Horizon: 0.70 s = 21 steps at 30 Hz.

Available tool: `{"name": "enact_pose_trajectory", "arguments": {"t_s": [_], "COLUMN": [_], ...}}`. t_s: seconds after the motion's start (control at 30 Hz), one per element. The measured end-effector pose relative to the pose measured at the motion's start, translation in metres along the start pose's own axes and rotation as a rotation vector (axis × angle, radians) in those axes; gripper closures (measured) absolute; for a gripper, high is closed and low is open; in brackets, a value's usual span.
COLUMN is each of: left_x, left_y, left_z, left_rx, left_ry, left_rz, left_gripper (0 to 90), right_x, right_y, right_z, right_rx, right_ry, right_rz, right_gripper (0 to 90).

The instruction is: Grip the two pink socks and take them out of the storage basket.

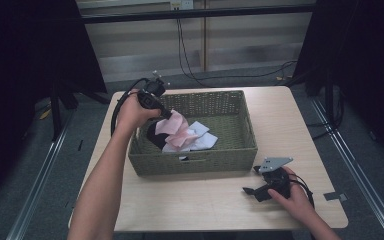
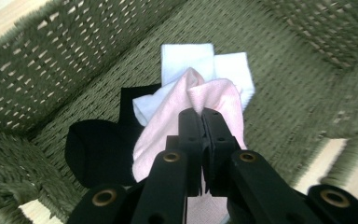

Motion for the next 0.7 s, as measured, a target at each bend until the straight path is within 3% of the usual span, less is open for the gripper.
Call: {"name": "enact_pose_trajectory", "arguments": {"t_s": [0.17, 0.43, 0.7], "left_x": [0.002, 0.005, 0.007], "left_y": [0.003, 0.009, 0.023], "left_z": [-0.013, -0.034, -0.05], "left_rx": [-0.01, -0.019, -0.041], "left_ry": [-0.012, 0.025, 0.038], "left_rz": [-0.012, -0.012, 0.024], "left_gripper": [87.4, 87.4, 87.2], "right_x": [0.0, 0.0, 0.0], "right_y": [0.0, 0.0, 0.0], "right_z": [0.0, 0.0, 0.0], "right_rx": [0.0, 0.0, 0.0], "right_ry": [0.001, 0.001, 0.001], "right_rz": [-0.001, -0.001, -0.001], "right_gripper": [10.6, 10.6, 10.6]}}
Point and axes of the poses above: each handheld gripper's, and its own axes: z roughly forward along the jaws, x roughly out of its top, y roughly to its right, the point moved 10 cm from there along z, roughly forward along the jaws, and after that the axes turned 5 degrees about z, right-handed, at the moved point
